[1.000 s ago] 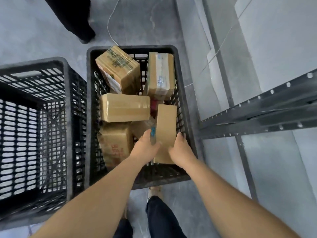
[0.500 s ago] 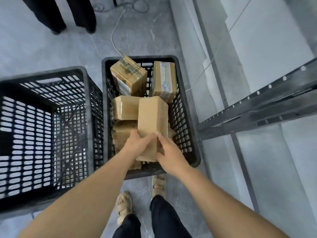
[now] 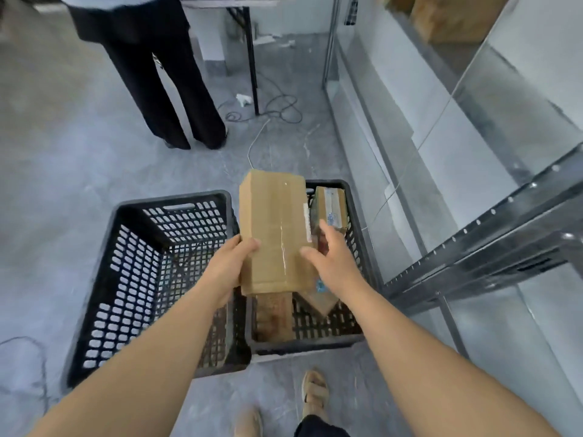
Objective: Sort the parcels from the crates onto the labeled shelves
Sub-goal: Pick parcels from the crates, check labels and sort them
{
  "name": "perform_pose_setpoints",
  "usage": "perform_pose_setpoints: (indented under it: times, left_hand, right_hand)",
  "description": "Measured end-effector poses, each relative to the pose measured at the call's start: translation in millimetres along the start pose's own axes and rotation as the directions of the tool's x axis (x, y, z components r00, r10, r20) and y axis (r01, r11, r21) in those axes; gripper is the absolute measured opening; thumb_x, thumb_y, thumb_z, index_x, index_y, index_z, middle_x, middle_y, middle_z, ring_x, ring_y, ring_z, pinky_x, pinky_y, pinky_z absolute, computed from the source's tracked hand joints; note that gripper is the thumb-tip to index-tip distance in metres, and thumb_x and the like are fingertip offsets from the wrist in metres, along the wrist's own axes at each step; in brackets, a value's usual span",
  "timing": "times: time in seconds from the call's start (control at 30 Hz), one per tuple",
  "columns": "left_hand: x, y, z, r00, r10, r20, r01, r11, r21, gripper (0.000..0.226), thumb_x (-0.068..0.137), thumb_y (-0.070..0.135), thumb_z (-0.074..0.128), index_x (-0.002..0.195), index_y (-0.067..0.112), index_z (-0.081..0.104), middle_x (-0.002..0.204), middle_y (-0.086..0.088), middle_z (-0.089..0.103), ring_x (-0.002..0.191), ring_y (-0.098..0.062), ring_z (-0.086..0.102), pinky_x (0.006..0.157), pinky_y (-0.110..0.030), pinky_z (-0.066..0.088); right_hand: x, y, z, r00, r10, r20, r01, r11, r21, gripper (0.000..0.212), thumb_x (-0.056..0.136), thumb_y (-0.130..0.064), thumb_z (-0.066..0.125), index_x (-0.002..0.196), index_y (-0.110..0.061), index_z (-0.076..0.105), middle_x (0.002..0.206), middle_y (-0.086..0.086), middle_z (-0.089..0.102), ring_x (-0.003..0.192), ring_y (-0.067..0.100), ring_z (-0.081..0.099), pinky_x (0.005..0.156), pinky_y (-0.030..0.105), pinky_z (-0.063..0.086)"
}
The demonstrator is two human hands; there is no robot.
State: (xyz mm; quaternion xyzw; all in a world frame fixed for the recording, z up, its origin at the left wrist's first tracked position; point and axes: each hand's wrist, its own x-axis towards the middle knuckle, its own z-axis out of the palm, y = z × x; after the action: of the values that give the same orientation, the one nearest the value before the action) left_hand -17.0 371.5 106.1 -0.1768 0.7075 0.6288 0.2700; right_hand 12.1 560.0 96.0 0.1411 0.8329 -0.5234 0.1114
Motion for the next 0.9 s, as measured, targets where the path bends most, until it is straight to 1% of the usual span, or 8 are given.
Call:
perform_pose_setpoints:
  times: [0.1, 0.2, 0.3, 0.43, 0.57, 0.63, 0.77, 0.9]
  left_hand:
    - [-15.1, 8.4, -16.6, 0.999, 0.036, 0.019, -0.033, 0.989, -0.142, 0.025, 0.095, 0.027, 0.049, 0.113, 0.013, 0.058, 0.114, -0.011, 0.065, 0.105, -0.028, 0.060, 0.087, -0.045, 0.050]
    - [-23.7, 16.3, -29.4, 0.998, 0.063, 0.012, -0.060, 0.980, -0.191, 0.024, 0.094, 0.029, 0.046, 0.108, 0.017, 0.062, 0.111, -0.009, 0.067, 0.107, -0.028, 0.061, 0.095, -0.050, 0.047]
    - [-23.2, 22.6, -37.8, 0.987, 0.137, -0.080, -0.141, 0.989, -0.054, 0.043, 0.087, 0.042, 0.054, 0.125, 0.021, 0.055, 0.121, 0.000, 0.064, 0.107, -0.020, 0.060, 0.096, -0.043, 0.046]
    - [-22.1, 30.7, -35.4, 0.964, 0.251, -0.086, -0.239, 0.962, 0.132, 0.071, 0.090, 0.039, 0.061, 0.148, 0.026, 0.022, 0.132, 0.003, 0.050, 0.115, -0.018, 0.051, 0.094, -0.035, 0.040]
    - [-19.4, 38.7, -31.4, 0.974, 0.215, -0.076, -0.197, 0.961, 0.194, 0.120, 0.047, 0.077, 0.073, 0.146, 0.035, 0.018, 0.141, -0.003, 0.039, 0.126, -0.025, 0.044, 0.104, -0.049, 0.039]
    - [-16.6, 39.3, -36.0, 0.981, 0.177, -0.084, -0.160, 0.970, 0.184, 0.132, 0.035, 0.083, 0.072, 0.146, 0.038, 0.017, 0.146, -0.002, 0.037, 0.129, -0.026, 0.042, 0.105, -0.054, 0.038]
    - [-20.0, 38.4, -46.9, 0.977, 0.211, 0.008, -0.210, 0.975, -0.077, 0.078, 0.071, 0.048, 0.074, 0.138, 0.029, 0.037, 0.129, 0.002, 0.057, 0.112, -0.020, 0.058, 0.098, -0.052, 0.045]
    - [-28.3, 39.0, -54.5, 0.968, 0.223, 0.117, -0.165, 0.913, -0.374, 0.052, 0.076, 0.040, 0.066, 0.122, 0.021, 0.055, 0.118, -0.011, 0.065, 0.102, -0.028, 0.063, 0.085, -0.045, 0.051]
  right_hand:
    - [0.1, -17.4, -0.1, 0.986, 0.084, 0.146, -0.118, 0.964, 0.240, 0.087, 0.080, -0.041, 0.067, 0.153, -0.023, 0.023, 0.151, 0.000, 0.038, 0.133, 0.019, 0.043, 0.110, 0.046, 0.037]
    - [-1.4, -33.6, 4.4, 0.970, 0.038, 0.239, -0.119, 0.935, 0.333, 0.060, 0.085, -0.023, 0.067, 0.141, -0.020, 0.044, 0.123, 0.001, 0.063, 0.106, 0.015, 0.062, 0.086, 0.031, 0.051]
    - [-1.8, -48.3, 12.3, 0.985, -0.017, 0.170, -0.033, 0.957, 0.288, 0.043, 0.082, -0.023, 0.070, 0.123, -0.031, 0.057, 0.112, -0.002, 0.067, 0.100, 0.017, 0.065, 0.088, 0.039, 0.055]
    - [0.3, -64.4, 20.8, 0.994, -0.108, 0.036, 0.105, 0.992, 0.070, 0.051, 0.077, -0.034, 0.073, 0.123, -0.038, 0.050, 0.115, -0.008, 0.063, 0.103, 0.013, 0.061, 0.092, 0.042, 0.053]
    - [1.0, -77.0, 25.1, 0.980, -0.199, 0.031, 0.201, 0.974, -0.105, 0.079, 0.074, -0.041, 0.076, 0.142, -0.032, 0.037, 0.138, -0.006, 0.046, 0.122, 0.013, 0.045, 0.098, 0.034, 0.045]
    - [-2.9, -84.9, 23.8, 0.959, -0.254, 0.123, 0.265, 0.960, -0.093, 0.077, 0.080, -0.034, 0.074, 0.145, -0.030, 0.033, 0.135, -0.009, 0.044, 0.119, 0.011, 0.044, 0.087, 0.021, 0.042]
    - [-5.8, -98.2, 20.0, 0.954, -0.249, 0.165, 0.220, 0.959, 0.179, 0.034, 0.097, -0.024, 0.053, 0.131, -0.029, 0.052, 0.123, -0.010, 0.058, 0.112, 0.011, 0.057, 0.090, 0.027, 0.051]
    - [-1.0, -98.5, 17.4, 0.988, -0.151, 0.034, 0.147, 0.984, 0.099, 0.039, 0.101, -0.021, 0.046, 0.139, -0.020, 0.051, 0.134, 0.003, 0.058, 0.123, 0.020, 0.053, 0.101, 0.030, 0.043]
